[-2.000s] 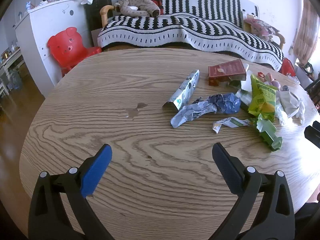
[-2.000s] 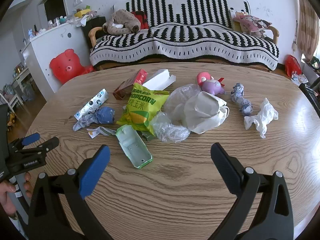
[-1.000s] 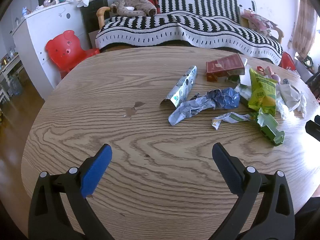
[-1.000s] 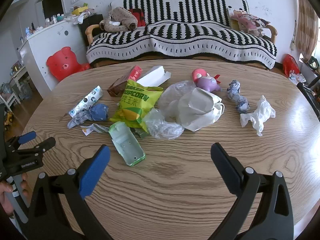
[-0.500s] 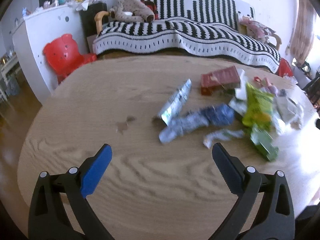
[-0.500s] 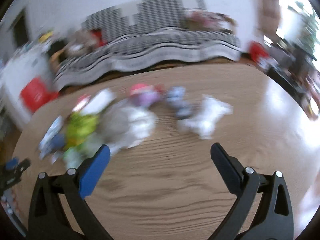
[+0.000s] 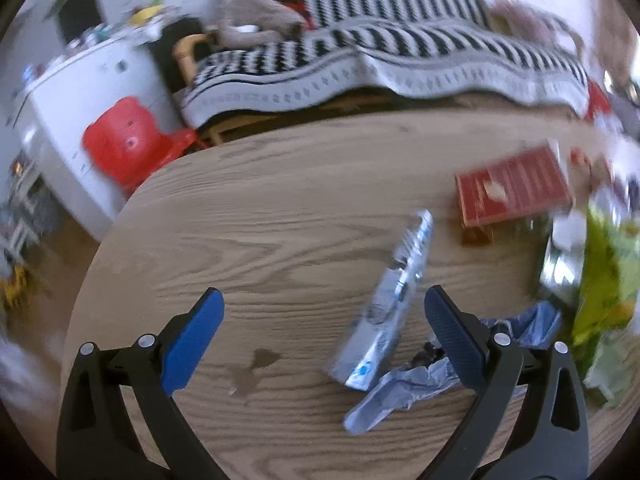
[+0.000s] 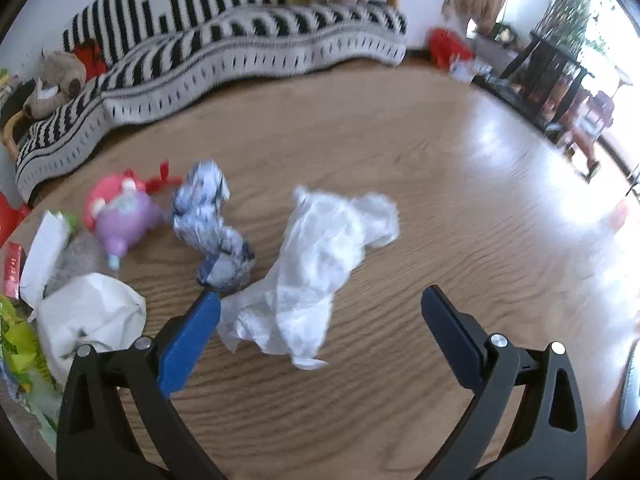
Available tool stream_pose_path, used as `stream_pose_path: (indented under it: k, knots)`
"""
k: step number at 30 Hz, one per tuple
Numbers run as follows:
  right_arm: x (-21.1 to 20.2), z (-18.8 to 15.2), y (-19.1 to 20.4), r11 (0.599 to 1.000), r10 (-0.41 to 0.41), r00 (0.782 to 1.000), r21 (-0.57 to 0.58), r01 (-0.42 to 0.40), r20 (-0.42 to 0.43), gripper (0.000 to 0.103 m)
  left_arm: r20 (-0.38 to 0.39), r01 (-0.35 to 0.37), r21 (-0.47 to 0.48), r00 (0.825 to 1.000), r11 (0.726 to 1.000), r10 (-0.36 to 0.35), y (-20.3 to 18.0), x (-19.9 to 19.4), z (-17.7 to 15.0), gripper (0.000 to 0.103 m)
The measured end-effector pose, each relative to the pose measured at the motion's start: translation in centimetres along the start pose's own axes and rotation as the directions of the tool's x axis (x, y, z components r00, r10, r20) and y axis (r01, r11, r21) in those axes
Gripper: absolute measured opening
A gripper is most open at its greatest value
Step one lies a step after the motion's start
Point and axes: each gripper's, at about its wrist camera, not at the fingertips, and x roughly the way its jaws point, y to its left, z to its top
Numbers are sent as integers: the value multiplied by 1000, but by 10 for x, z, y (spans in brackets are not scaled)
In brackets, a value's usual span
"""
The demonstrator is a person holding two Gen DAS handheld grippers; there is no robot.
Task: Collect trash
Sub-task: 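Grasp the silver foil wrapper with the left tool while the right tool grasps the white tissue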
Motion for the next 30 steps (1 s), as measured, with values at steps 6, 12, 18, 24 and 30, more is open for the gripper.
stream_pose_path:
  k: [6,12,18,24,30]
  knots:
    - [8,1,-3,998,-54,999,-12,53,-5,98,-35,-73,12,997,997,73,9,28,5,98]
    - [8,-2,-6,999,-42,999,-3,42,27,98,-63,63,-87,996,994,-69,21,41,2,98]
    - [6,-9,-12,998,6,999,-55,-4,44,98,-60,119,-170,990,978,-131,34,45,-7,98]
    - [-1,-9,-25,998,59,996,-5,-59,68,85,-62,107,-186,991,977,-120,44,45,-9,98]
    - [-8,-9,-22,998,62,994,-34,-59,85,13,-45,101,-196,993,975,-112,60,36,-9,27]
